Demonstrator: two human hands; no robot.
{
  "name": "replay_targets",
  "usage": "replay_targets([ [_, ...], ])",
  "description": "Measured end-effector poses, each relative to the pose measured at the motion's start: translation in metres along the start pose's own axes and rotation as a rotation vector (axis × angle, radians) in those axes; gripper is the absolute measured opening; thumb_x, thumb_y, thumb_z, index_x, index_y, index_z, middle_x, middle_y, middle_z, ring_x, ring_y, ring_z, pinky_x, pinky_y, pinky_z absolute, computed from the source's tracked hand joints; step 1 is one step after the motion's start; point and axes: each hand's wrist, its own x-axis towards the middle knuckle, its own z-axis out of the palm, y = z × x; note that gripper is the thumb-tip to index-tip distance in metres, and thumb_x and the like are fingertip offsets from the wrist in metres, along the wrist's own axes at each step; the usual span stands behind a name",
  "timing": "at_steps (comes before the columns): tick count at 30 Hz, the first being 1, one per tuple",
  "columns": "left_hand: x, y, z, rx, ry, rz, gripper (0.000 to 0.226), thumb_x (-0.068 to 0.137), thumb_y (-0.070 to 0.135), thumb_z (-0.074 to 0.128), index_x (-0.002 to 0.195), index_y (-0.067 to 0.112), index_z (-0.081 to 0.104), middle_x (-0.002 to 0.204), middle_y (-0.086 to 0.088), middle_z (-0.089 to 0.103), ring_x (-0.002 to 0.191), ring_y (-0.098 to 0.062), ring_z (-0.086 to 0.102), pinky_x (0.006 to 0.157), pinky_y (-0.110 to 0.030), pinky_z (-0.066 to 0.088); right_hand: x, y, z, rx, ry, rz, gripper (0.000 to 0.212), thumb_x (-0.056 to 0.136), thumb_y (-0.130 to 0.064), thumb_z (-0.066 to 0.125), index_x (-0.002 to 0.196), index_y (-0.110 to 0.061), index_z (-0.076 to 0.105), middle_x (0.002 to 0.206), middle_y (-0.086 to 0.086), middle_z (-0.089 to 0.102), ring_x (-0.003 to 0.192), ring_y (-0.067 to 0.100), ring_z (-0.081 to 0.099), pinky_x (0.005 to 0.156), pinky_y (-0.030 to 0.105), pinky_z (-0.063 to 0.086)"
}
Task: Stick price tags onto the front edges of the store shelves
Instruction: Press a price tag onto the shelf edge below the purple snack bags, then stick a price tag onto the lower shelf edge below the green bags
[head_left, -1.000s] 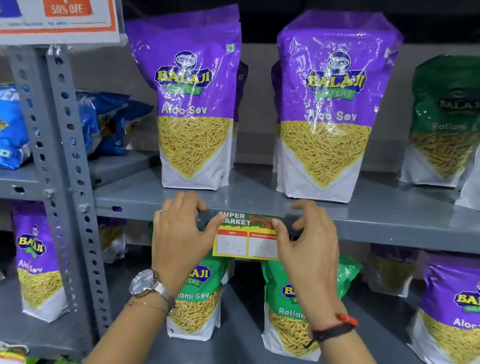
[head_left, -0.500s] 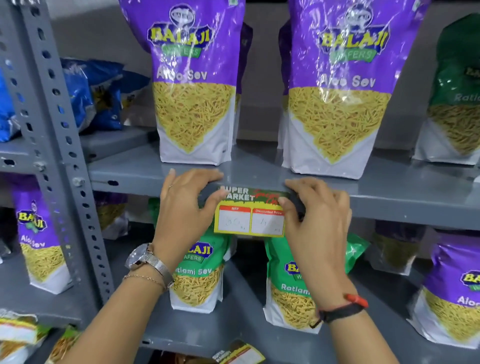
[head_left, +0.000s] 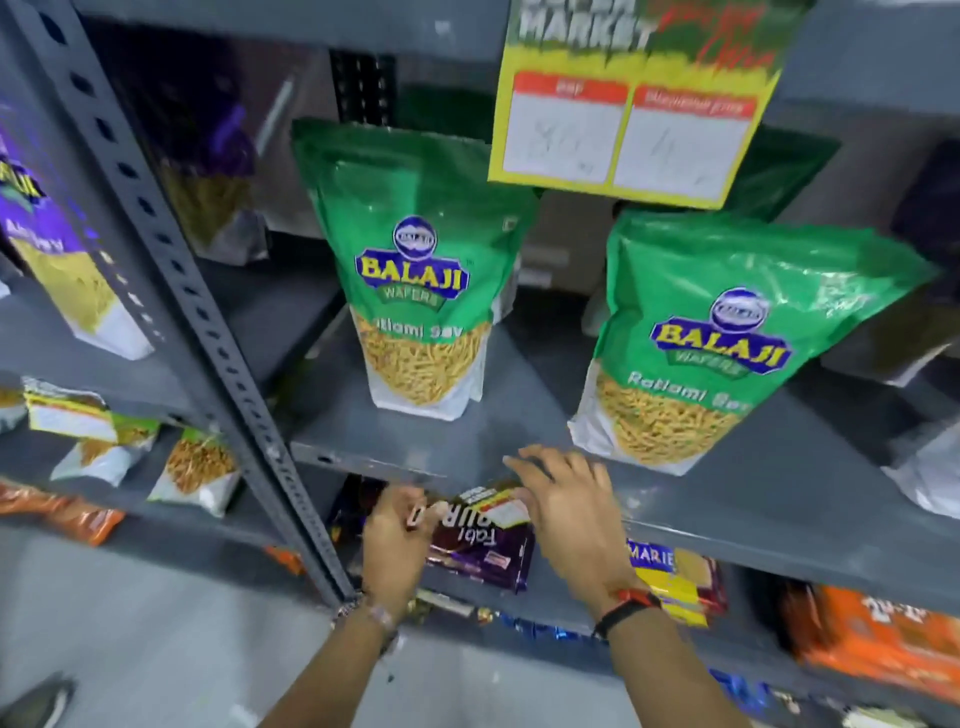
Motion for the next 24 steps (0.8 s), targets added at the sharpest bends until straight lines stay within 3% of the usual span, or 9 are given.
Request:
replay_targets([
  [2,0.000,-0.008,0.012,-0.083,-0.115,-0.115,0.022,0.074,-0.005,0.066,0.077,0.012,0.052,0.075,-0.006,0.059,0.081,-0.024,0.057,0.055,-0.004,0.041,0.003,-0.001,0.003,0.022,0.011,0.018,0.036,0.058,-0.012,0.084,0.089,-0.019,0.068,0.083,0.003,0.070,0.068,0.026,0.061,0.063,0.030,0.025],
  [5,0.001,-0.003,0.023,-0.259,-0.092,-0.217,0.026,0.075,-0.008,0.065,0.065,0.014,0.055,0.065,-0.005,0.058,0.065,-0.022,0.054,0.051,-0.002,0.041,0.006,-0.002,0.004,0.049,0.034,0.034,0.036,0.055,-0.002,0.083,0.084,-0.017,0.068,0.073,0.004,0.067,0.060,0.026,0.061,0.060,0.029,0.025],
  [9,0.000,-0.002,0.032,-0.325,-0.085,-0.293,0.012,0.078,0.002,0.065,0.070,0.008,0.057,0.070,-0.008,0.060,0.067,-0.016,0.055,0.050,0.000,0.041,-0.001,-0.006,0.004,0.127,0.023,0.058,0.037,0.053,0.009,0.080,0.077,-0.016,0.064,0.070,0.004,0.066,0.057,0.026,0.060,0.058,0.028,0.024],
  [15,-0.002,-0.007,0.033,-0.333,-0.093,-0.248,0.016,0.082,0.001,0.059,0.068,0.006,0.052,0.068,-0.010,0.050,0.065,-0.016,0.047,0.054,-0.003,0.041,-0.028,-0.017,0.008,0.102,-0.008,0.001,0.042,0.047,-0.001,0.086,0.080,-0.017,0.064,0.072,0.001,0.068,0.059,0.021,0.060,0.062,0.026,0.027],
  [18,-0.001,-0.010,0.025,-0.253,-0.138,-0.166,0.016,0.083,0.002,0.057,0.069,0.008,0.054,0.071,-0.010,0.053,0.067,-0.017,0.048,0.056,-0.003,0.040,-0.042,-0.021,0.015,0.129,0.005,0.064,0.046,0.043,-0.002,0.089,0.080,-0.017,0.066,0.073,0.000,0.069,0.062,0.019,0.061,0.064,0.023,0.032],
  [20,-0.001,-0.008,0.021,-0.170,-0.168,-0.107,0.022,0.083,0.003,0.057,0.066,0.016,0.053,0.076,-0.007,0.053,0.069,-0.015,0.051,0.057,-0.001,0.039,-0.046,-0.021,0.013,0.200,0.047,0.124,0.035,0.053,-0.002,0.083,0.081,-0.015,0.067,0.075,0.002,0.070,0.063,0.020,0.061,0.061,0.024,0.043],
  [22,-0.001,-0.008,0.018,-0.111,-0.181,-0.045,0.026,0.083,0.004,0.058,0.066,0.023,0.053,0.080,-0.005,0.055,0.073,-0.015,0.053,0.060,-0.002,0.039,-0.049,-0.020,0.009,0.323,0.112,0.203,0.009,0.075,-0.014,0.061,0.082,-0.015,0.066,0.078,0.002,0.069,0.067,0.020,0.061,0.058,0.024,0.045],
  [24,-0.003,-0.006,0.017,-0.117,-0.212,-0.012,0.026,0.083,0.003,0.058,0.069,0.024,0.053,0.076,-0.002,0.058,0.073,-0.011,0.055,0.062,-0.005,0.040,-0.052,-0.015,0.009,0.548,0.157,0.357,0.016,0.085,-0.015,0.050,0.080,-0.022,0.063,0.080,-0.006,0.064,0.075,0.009,0.058,0.060,0.019,0.044],
])
